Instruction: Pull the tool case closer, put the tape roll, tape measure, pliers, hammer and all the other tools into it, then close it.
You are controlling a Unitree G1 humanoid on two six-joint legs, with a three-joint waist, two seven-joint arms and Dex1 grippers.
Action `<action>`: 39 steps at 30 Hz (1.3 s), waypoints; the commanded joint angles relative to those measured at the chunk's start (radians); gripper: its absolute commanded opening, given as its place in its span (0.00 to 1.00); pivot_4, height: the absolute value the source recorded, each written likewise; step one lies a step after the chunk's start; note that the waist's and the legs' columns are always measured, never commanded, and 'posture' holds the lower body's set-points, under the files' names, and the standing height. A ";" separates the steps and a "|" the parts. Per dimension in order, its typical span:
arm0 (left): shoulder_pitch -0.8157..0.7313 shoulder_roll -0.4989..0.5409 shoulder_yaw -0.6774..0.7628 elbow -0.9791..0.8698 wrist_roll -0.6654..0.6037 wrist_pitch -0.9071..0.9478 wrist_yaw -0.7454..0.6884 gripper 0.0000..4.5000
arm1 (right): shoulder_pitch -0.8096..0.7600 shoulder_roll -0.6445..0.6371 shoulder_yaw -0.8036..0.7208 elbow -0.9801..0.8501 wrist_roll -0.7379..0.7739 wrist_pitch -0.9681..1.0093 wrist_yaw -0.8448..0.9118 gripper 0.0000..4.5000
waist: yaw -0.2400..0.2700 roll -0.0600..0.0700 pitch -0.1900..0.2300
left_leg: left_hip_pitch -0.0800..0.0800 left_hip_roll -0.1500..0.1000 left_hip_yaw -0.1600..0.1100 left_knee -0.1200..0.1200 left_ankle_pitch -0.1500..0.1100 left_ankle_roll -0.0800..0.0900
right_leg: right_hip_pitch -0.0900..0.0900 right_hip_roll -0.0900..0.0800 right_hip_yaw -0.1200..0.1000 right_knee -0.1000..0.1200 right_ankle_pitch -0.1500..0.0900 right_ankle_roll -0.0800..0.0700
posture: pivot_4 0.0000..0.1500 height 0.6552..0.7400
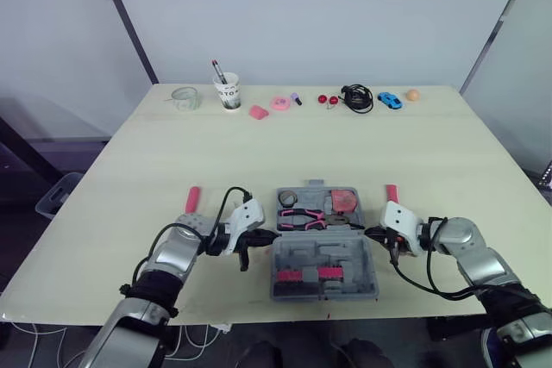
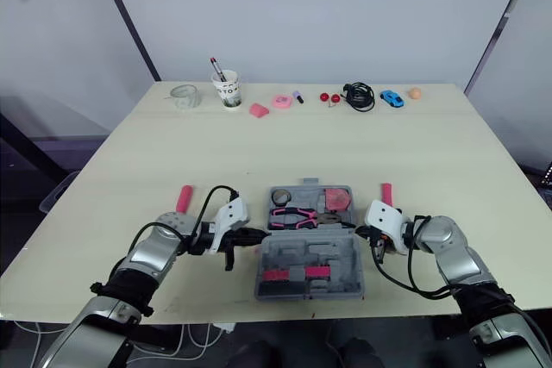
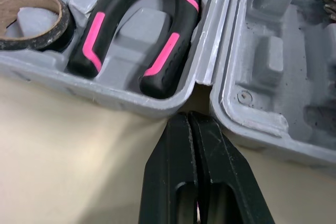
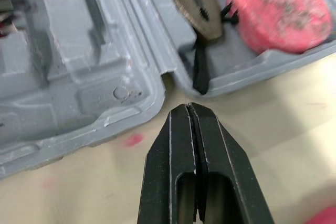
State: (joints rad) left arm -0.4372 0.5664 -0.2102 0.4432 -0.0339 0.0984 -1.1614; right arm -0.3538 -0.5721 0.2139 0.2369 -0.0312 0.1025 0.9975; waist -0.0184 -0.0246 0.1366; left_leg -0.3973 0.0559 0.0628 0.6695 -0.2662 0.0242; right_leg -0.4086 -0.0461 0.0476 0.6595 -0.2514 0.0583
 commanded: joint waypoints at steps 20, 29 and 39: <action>0.340 0.035 0.428 -0.508 -0.385 0.123 0.158 0.02 | 0.281 -0.009 -0.409 -0.363 0.350 0.102 -0.164 0.00 | 0.006 0.000 0.002 | -0.002 0.001 0.000 -0.001 0.000 0.000 | 0.000 -0.001 -0.001 -0.002 0.000 0.000 | 1.00 1.00; 0.641 -0.001 0.630 -0.598 -0.427 0.062 0.253 0.50 | 0.576 0.055 -0.593 -0.393 0.407 0.007 -0.232 0.35 | 0.006 0.000 0.001 | -0.001 0.001 0.001 -0.003 0.000 0.000 | 0.000 -0.002 -0.001 -0.004 -0.003 -0.004 | 1.00 1.00; 0.813 -0.013 0.734 -0.531 -0.438 0.000 0.277 1.00 | 0.814 0.129 -0.694 -0.390 0.440 -0.094 -0.251 0.97 | 0.006 0.000 0.002 | 0.001 0.002 -0.001 -0.002 0.000 -0.001 | -0.001 -0.005 0.000 -0.005 -0.003 -0.004 | 1.00 1.00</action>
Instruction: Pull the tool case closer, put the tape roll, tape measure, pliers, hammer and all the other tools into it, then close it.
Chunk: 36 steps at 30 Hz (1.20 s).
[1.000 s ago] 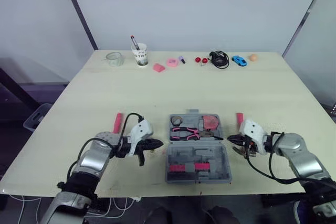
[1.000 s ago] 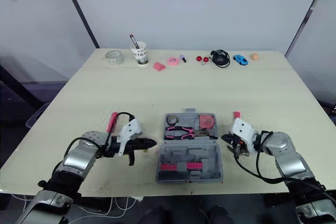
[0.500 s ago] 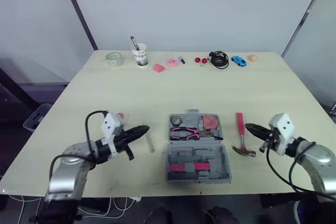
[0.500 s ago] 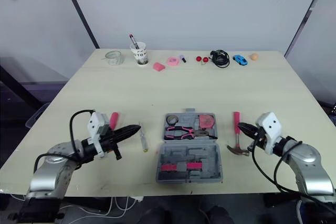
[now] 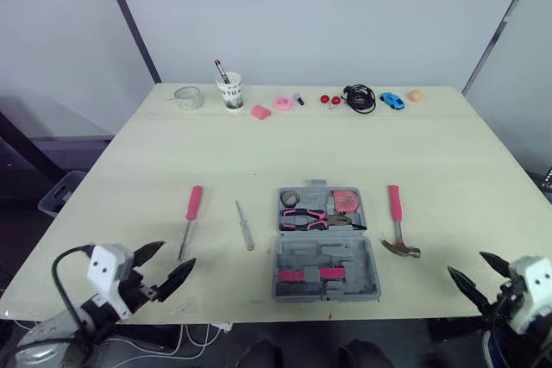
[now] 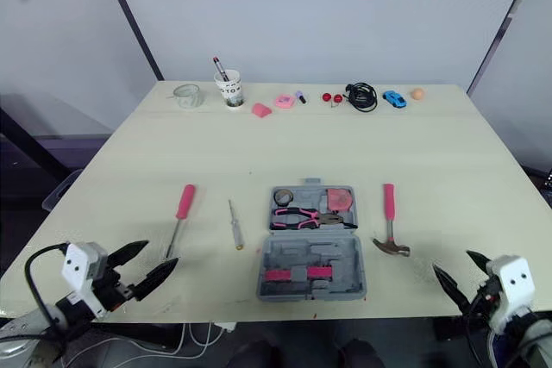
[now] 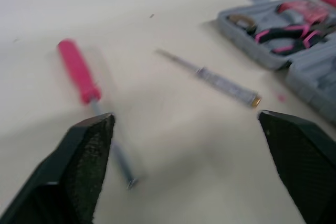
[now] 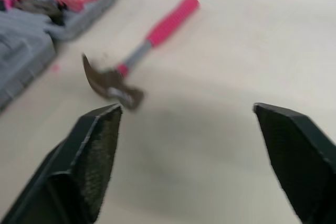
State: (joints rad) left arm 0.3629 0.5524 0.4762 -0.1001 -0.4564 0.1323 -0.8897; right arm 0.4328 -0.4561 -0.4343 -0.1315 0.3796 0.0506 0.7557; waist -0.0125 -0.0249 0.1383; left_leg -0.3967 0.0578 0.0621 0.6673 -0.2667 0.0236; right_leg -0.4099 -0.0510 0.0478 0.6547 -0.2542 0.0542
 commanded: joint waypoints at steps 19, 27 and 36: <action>0.079 -0.044 0.079 0.017 -0.016 -0.067 0.067 1.00 | 0.077 -0.017 -0.047 -0.014 0.077 -0.118 0.089 0.97 | -0.002 0.000 0.000 | -0.001 0.001 0.000 -0.003 -0.002 -0.003 | 0.000 -0.010 -0.002 -0.006 0.000 0.000 | 1.00 1.00; 0.137 -0.071 0.037 -0.175 -0.024 0.033 0.176 1.00 | -0.015 -0.140 0.009 -0.035 0.138 -0.050 0.233 0.97 | 0.003 -0.002 0.000 | -0.001 0.000 0.000 -0.005 0.000 0.000 | 0.000 -0.005 -0.002 -0.008 0.000 0.000 | 1.00 1.00; 0.057 -0.127 -0.100 -0.355 0.041 0.232 0.419 1.00 | -0.143 -0.231 0.155 -0.055 0.141 -0.065 0.422 0.97 | 0.002 -0.002 0.001 | -0.001 -0.002 0.000 -0.005 0.000 0.000 | 0.002 -0.001 -0.002 -0.009 0.000 0.000 | 1.00 1.00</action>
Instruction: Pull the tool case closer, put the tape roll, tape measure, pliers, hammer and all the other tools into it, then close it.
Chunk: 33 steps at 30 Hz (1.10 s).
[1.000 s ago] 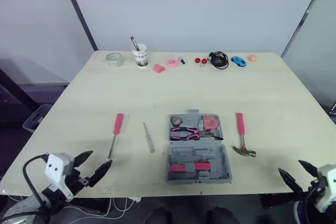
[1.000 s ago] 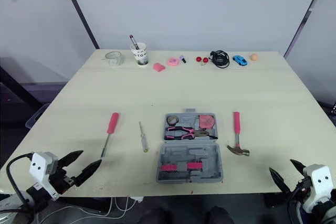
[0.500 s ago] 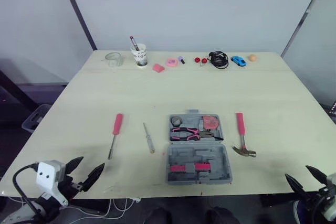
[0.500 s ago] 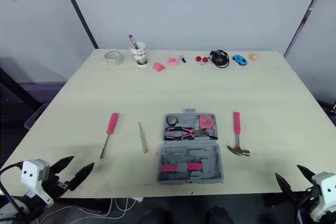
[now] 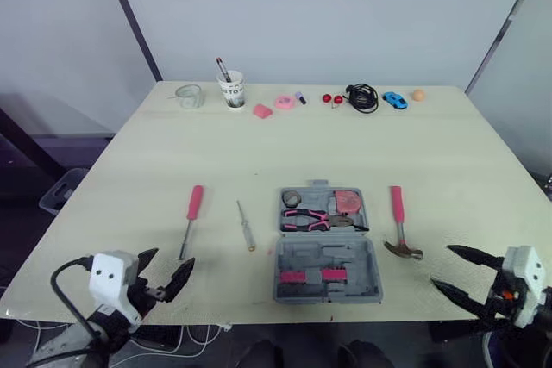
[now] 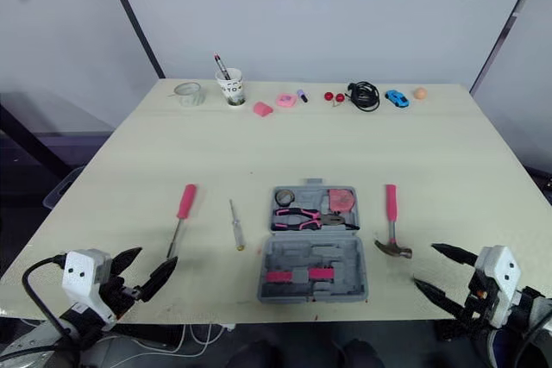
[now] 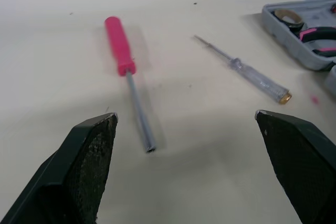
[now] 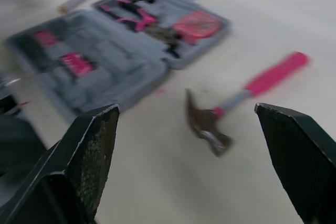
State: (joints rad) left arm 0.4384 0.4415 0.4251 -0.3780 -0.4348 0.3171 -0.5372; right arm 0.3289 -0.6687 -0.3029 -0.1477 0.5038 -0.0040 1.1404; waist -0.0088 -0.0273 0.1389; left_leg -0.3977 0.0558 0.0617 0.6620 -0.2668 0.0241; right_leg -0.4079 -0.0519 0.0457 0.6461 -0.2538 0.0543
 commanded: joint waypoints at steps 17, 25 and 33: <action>-0.351 -0.238 -0.329 -0.132 0.212 0.384 0.517 1.00 | -0.281 -0.036 0.155 -0.064 -0.007 0.037 0.045 0.97 | 0.000 -0.001 0.000 | 0.001 -0.001 -0.003 0.005 0.000 0.000 | 0.006 0.003 -0.003 0.000 0.001 0.000 | 1.00 1.00; -0.468 -0.280 -0.400 0.028 0.247 0.406 0.516 1.00 | -0.329 -0.037 0.173 -0.077 -0.001 0.075 0.017 0.97 | 0.005 -0.001 0.000 | 0.000 -0.002 -0.005 0.006 0.000 0.000 | 0.008 0.003 -0.004 0.000 0.001 0.001 | 1.00 1.00; -0.478 -0.310 -0.419 0.087 0.306 0.403 0.545 1.00 | -0.343 -0.039 0.172 -0.113 0.008 0.121 -0.004 0.97 | 0.003 -0.001 0.000 | 0.000 -0.002 -0.008 0.006 0.000 0.000 | 0.009 0.004 -0.005 0.000 0.003 0.004 | 1.00 1.00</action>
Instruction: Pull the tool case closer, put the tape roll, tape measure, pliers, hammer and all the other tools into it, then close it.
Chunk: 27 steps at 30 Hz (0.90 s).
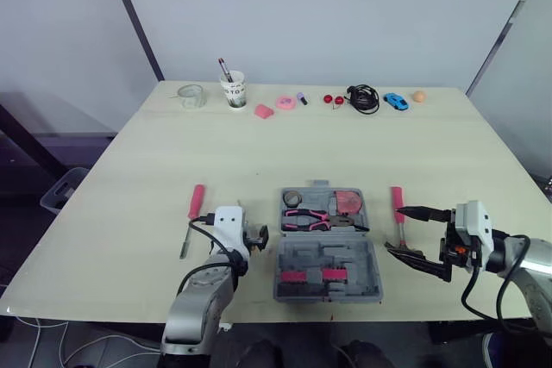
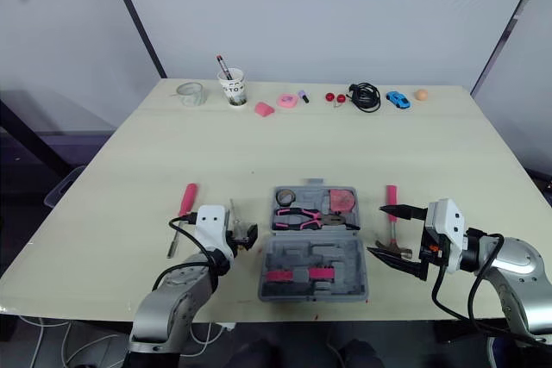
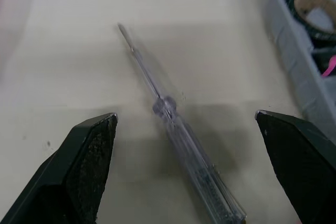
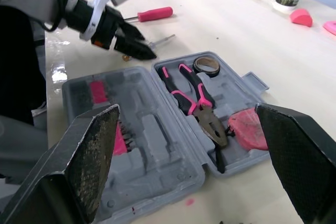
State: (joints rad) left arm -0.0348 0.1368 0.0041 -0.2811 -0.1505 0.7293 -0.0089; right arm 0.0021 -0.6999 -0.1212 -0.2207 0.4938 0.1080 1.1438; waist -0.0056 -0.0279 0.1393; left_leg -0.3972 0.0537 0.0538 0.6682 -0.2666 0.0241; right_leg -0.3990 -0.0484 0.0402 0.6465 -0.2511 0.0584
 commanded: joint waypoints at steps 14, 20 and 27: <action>-0.017 -0.019 0.025 0.058 0.066 -0.073 0.030 0.41 | -0.013 -0.007 -0.003 -0.062 0.022 0.044 -0.005 1.00 | 0.003 0.000 0.000 | 0.000 0.000 -0.005 0.000 0.000 0.000 | 0.001 0.000 -0.001 0.000 0.000 0.000 | 1.00 1.00; 0.010 -0.026 0.032 0.067 0.077 -0.102 0.038 0.01 | -0.010 0.001 0.005 -0.065 0.019 0.044 -0.015 1.00 | 0.005 0.000 0.000 | 0.000 0.000 -0.005 0.000 0.000 0.000 | 0.001 0.000 -0.001 0.000 0.000 0.000 | 1.00 1.00; 0.038 -0.009 0.038 0.040 0.089 -0.112 0.027 0.01 | -0.012 -0.005 0.008 -0.066 0.033 0.044 -0.005 1.00 | 0.003 0.000 0.000 | 0.000 0.000 -0.005 0.000 0.000 0.000 | 0.001 0.000 -0.001 0.000 0.000 0.000 | 1.00 1.00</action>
State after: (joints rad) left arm -0.0135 0.1195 0.0363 -0.2249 -0.0734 0.6199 0.0222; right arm -0.0053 -0.7001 -0.0958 -0.2587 0.5057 0.1516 1.1306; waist -0.0031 -0.0277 0.1391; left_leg -0.3969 0.0533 0.0485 0.6685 -0.2666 0.0240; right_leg -0.3978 -0.0486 0.0390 0.6464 -0.2510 0.0585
